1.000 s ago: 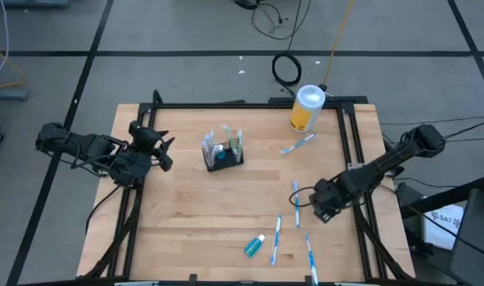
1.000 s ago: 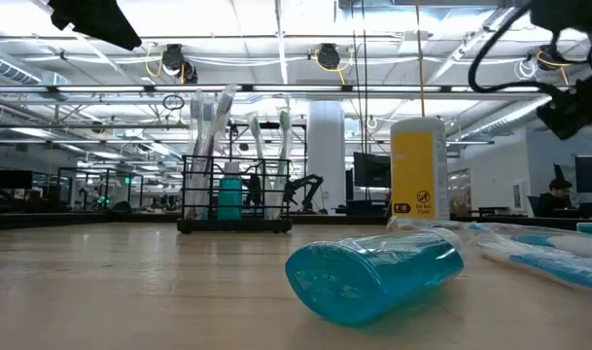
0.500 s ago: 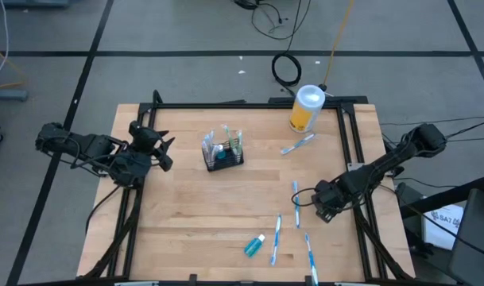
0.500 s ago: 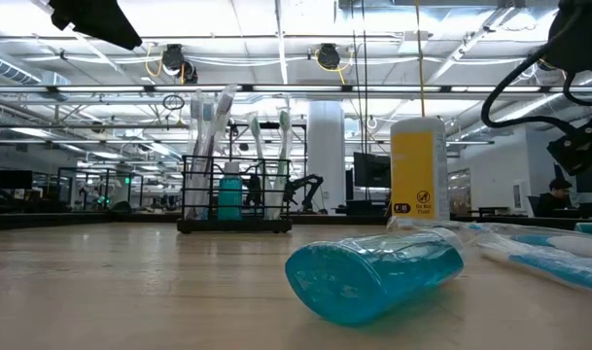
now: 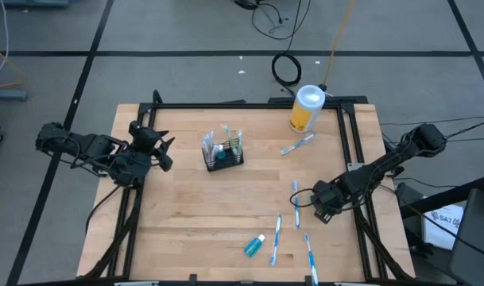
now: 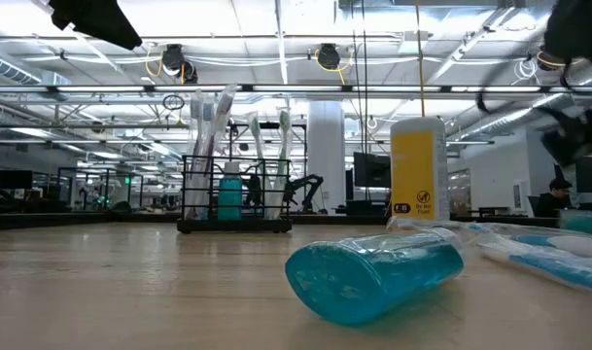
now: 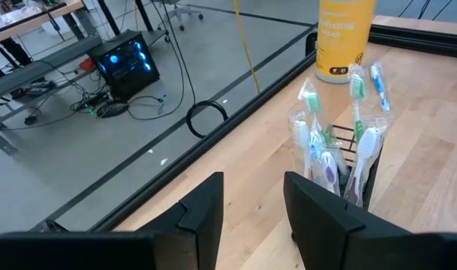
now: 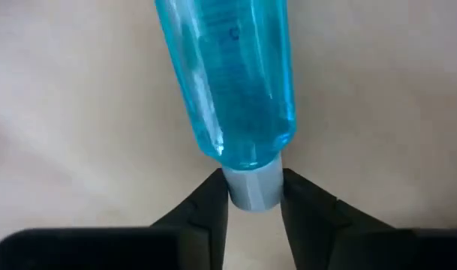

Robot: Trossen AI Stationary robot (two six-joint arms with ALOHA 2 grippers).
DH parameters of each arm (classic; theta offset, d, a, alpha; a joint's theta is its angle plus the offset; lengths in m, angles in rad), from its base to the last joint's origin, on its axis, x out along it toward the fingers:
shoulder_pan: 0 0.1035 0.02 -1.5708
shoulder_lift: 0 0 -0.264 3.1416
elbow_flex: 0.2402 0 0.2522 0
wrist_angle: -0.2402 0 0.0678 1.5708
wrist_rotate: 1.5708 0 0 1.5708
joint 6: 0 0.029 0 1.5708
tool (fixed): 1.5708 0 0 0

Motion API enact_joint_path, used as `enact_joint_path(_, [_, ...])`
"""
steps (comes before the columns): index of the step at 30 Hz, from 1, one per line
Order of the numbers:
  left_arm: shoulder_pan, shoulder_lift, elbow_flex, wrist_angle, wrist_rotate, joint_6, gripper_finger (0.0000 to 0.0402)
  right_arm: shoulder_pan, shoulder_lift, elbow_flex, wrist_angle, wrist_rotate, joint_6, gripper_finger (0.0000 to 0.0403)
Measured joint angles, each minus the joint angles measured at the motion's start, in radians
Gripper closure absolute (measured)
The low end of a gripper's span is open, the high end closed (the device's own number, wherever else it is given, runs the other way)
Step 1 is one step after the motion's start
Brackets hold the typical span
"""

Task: Pick & Place toothbrushing station
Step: Put the the top blue mouthwash into the black mesh organizer

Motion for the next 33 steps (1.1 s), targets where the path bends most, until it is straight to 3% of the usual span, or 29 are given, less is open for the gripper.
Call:
enact_joint_path(5, [0.0, 0.0, 0.0, 0.001, 0.0, -0.004, 0.0254, 0.0, -0.008, 0.032, 0.017, 0.008, -0.012, 0.029])
enact_joint_path(11, [0.0, 0.02, -0.012, 0.108, 0.017, 0.036, 0.0254, -0.011, -0.009, 0.051, 0.073, 0.05, -0.055, 0.0314])
enact_joint_path(19, [0.0, 0.134, -0.032, 0.307, 0.19, 0.211, 0.0254, -0.057, -0.009, 0.053, 0.209, 0.128, -0.18, 0.0314])
enact_joint_path(23, [0.0, 0.209, -0.032, 0.367, 0.207, 0.23, 0.0254, -0.073, -0.009, 0.053, 0.249, 0.156, -0.222, 0.0313])
enact_joint_path(33, [0.003, 0.406, -0.032, 0.566, 0.369, 0.402, 0.0254, -0.143, -0.009, 0.053, 0.542, 0.296, -0.484, 0.0313])
